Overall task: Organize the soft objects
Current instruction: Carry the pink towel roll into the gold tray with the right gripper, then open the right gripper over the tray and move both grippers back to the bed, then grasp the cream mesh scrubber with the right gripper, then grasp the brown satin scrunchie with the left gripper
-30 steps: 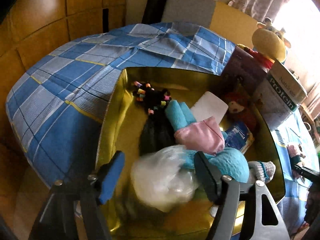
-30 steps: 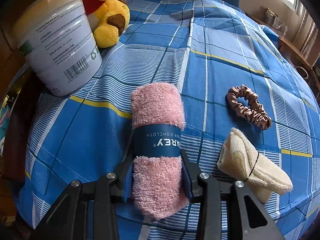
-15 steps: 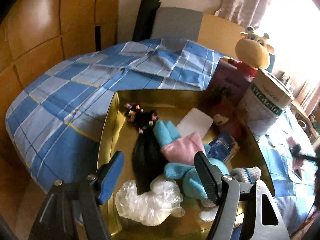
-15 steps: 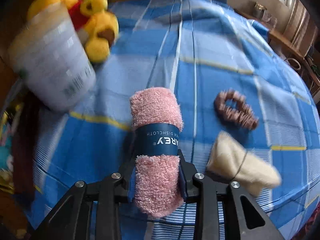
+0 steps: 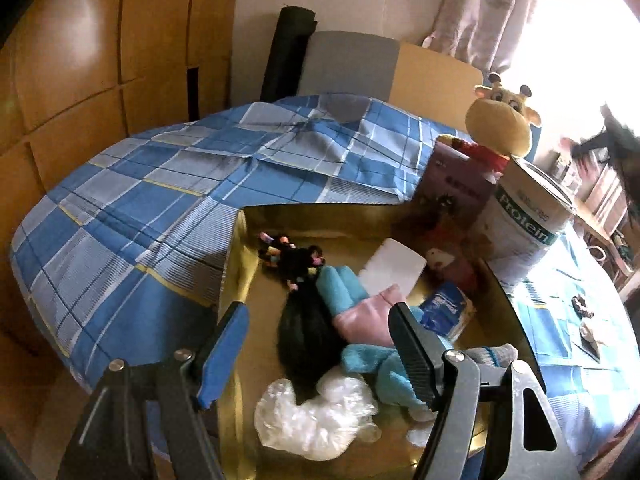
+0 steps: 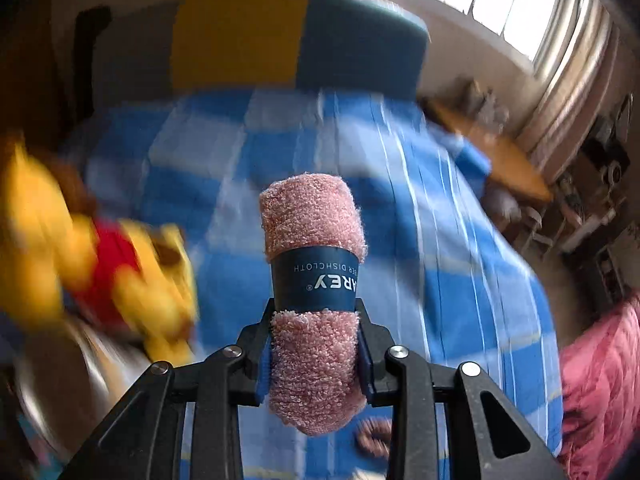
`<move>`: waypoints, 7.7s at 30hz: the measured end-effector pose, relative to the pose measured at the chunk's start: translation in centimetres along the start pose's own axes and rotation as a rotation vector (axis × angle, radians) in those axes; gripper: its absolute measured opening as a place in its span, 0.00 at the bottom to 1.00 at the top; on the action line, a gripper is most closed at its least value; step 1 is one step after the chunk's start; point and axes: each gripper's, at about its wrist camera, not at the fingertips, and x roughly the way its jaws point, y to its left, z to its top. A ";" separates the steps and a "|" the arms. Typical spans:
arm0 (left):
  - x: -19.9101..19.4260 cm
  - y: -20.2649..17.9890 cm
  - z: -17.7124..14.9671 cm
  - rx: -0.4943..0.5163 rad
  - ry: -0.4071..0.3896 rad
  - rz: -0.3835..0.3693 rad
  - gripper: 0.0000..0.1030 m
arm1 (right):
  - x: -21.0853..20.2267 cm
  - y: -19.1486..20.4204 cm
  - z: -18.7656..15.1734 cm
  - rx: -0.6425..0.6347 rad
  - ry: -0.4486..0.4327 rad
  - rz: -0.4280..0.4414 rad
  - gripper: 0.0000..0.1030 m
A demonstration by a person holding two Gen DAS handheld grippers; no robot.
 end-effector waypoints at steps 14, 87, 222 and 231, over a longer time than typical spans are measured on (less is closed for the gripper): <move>-0.4 3.2 0.2 -0.074 -0.019 0.079 0.71 | -10.3 23.4 -0.2 -0.562 -0.247 0.453 0.32; -4.6 -8.9 -0.3 0.223 -0.077 -0.037 0.75 | -6.2 0.7 -23.1 -0.001 -0.146 0.333 0.60; 10.0 -42.1 -8.3 0.654 0.285 -0.498 0.15 | 8.5 -21.2 -30.6 0.323 0.305 0.079 0.24; 7.0 -34.9 -9.9 0.578 0.255 -0.403 0.15 | 8.6 -20.9 -30.7 0.304 0.291 0.064 0.25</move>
